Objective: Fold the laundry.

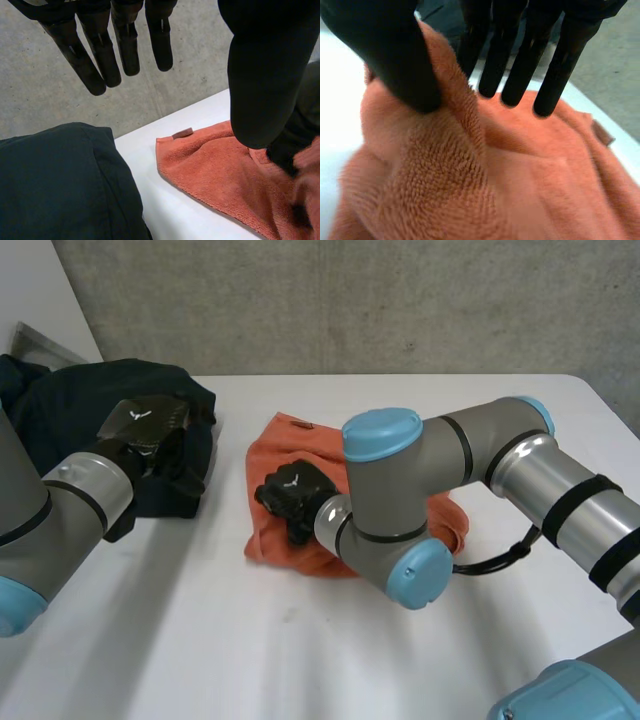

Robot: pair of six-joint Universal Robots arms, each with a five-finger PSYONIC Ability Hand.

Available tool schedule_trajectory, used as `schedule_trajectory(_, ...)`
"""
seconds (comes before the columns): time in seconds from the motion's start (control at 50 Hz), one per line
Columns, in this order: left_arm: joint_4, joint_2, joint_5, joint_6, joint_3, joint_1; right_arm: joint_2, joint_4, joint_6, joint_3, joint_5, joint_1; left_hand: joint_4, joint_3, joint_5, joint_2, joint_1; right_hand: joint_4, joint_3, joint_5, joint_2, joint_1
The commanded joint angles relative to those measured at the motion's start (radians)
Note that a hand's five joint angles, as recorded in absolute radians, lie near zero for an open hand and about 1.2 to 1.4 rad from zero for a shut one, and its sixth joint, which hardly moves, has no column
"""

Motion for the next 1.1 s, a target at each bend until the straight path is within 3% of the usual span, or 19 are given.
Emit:
schedule_trajectory(0.02, 0.049, -0.016, 0.045, -0.019, -0.006, 0.044, -0.113, 0.046, 0.005, -0.030, 0.044, -0.033, -0.114, -0.124, -0.108, -0.124, -0.129, 0.348, 0.347, 0.351, 0.323, 0.330)
schedule_trajectory(0.1, 0.092, -0.054, 0.054, -0.022, 0.002, 0.070, -0.251, 0.080, -0.001, 0.042, 0.041, -0.061, -0.241, -0.251, -0.236, -0.252, -0.256, 0.348, 0.347, 0.351, 0.323, 0.330)
schedule_trajectory(0.22, 0.168, -0.168, 0.059, -0.024, 0.043, 0.081, -0.478, 0.079, -0.018, 0.205, 0.030, -0.081, -0.241, -0.251, -0.236, -0.252, -0.256, 0.348, 0.347, 0.351, 0.323, 0.330)
schedule_trajectory(0.36, 0.170, -0.336, 0.056, -0.031, 0.152, 0.021, -0.682, 0.011, -0.021, 0.353, 0.032, -0.059, -0.241, -0.251, -0.236, -0.252, -0.256, 0.348, 0.347, 0.351, 0.323, 0.330)
schedule_trajectory(0.44, 0.152, -0.419, 0.034, -0.034, 0.236, -0.031, -0.752, 0.014, -0.018, 0.398, 0.038, -0.050, -0.241, -0.251, -0.236, -0.252, -0.256, 0.348, 0.347, 0.351, 0.323, 0.330)
schedule_trajectory(0.52, 0.083, -0.511, -0.045, -0.042, 0.353, -0.091, -0.828, 0.048, 0.003, 0.447, 0.033, -0.032, -0.241, -0.251, -0.236, -0.252, -0.256, 0.348, 0.347, 0.351, 0.323, 0.330)
schedule_trajectory(0.62, -0.008, -0.582, -0.163, -0.141, 0.471, -0.129, -0.906, 0.054, 0.026, 0.516, 0.030, -0.035, -0.241, -0.251, -0.236, -0.252, -0.256, 0.348, 0.347, 0.351, 0.323, 0.330)
schedule_trajectory(0.68, -0.049, -0.597, -0.138, -0.206, 0.482, -0.154, -0.930, 0.048, 0.026, 0.536, 0.037, -0.042, -0.241, -0.251, -0.236, -0.252, -0.256, 0.348, 0.347, 0.351, 0.323, 0.330)
schedule_trajectory(0.7, -0.081, -0.599, -0.090, -0.240, 0.474, -0.175, -0.942, 0.042, 0.029, 0.541, 0.040, -0.051, -0.178, -0.188, -0.173, -0.188, -0.193, 0.348, 0.347, 0.351, 0.323, 0.330)
schedule_trajectory(0.72, -0.091, -0.599, -0.059, -0.255, 0.467, -0.189, -0.948, 0.037, 0.031, 0.542, 0.040, -0.058, 0.028, 0.017, 0.033, 0.017, 0.013, 0.348, 0.347, 0.351, 0.323, 0.330)
schedule_trajectory(0.76, -0.112, -0.597, 0.002, -0.272, 0.448, -0.206, -0.954, 0.031, 0.031, 0.542, 0.040, -0.074, 0.585, 0.574, 0.590, 0.574, 0.570, 0.348, 0.347, 0.351, 0.323, 0.330)
schedule_trajectory(0.78, -0.118, -0.591, 0.052, -0.281, 0.431, -0.216, -0.962, 0.027, 0.031, 0.542, 0.041, -0.096, 0.977, 0.966, 0.982, 0.966, 0.962, 0.348, 0.347, 0.351, 0.323, 0.330)
schedule_trajectory(0.94, -0.096, -0.429, 0.036, -0.303, 0.350, -0.155, -0.991, 0.027, 0.053, 0.551, 0.030, -0.199, 0.981, 0.970, 0.986, 0.970, 0.966, 0.348, 0.347, 0.351, 0.323, 0.330)
schedule_trajectory(0.96, -0.082, -0.414, 0.028, -0.300, 0.342, -0.146, -0.992, 0.027, 0.054, 0.553, 0.029, -0.199, 0.955, 0.945, 0.960, 0.944, 0.940, 0.348, 0.347, 0.351, 0.323, 0.330)
schedule_trajectory(0.98, -0.068, -0.398, 0.019, -0.297, 0.333, -0.137, -0.992, 0.025, 0.056, 0.553, 0.026, -0.197, 0.705, 0.694, 0.710, 0.694, 0.690, 0.348, 0.347, 0.351, 0.323, 0.330)
schedule_trajectory(1.0, -0.040, -0.369, -0.001, -0.291, 0.309, -0.119, -0.992, 0.025, 0.057, 0.551, 0.021, -0.190, 0.255, 0.244, 0.260, 0.244, 0.240, 0.348, 0.347, 0.351, 0.323, 0.330)
schedule_trajectory(1.04, -0.019, -0.343, -0.015, -0.286, 0.281, -0.102, -0.992, 0.025, 0.056, 0.548, 0.017, -0.180, 0.005, -0.006, 0.010, -0.006, -0.010, 0.348, 0.347, 0.351, 0.323, 0.330)
schedule_trajectory(1.1, 0.013, -0.306, -0.041, -0.272, 0.224, -0.085, -0.983, 0.025, 0.048, 0.538, 0.017, -0.163, -0.175, -0.186, -0.170, -0.186, -0.190, 0.348, 0.347, 0.351, 0.323, 0.330)
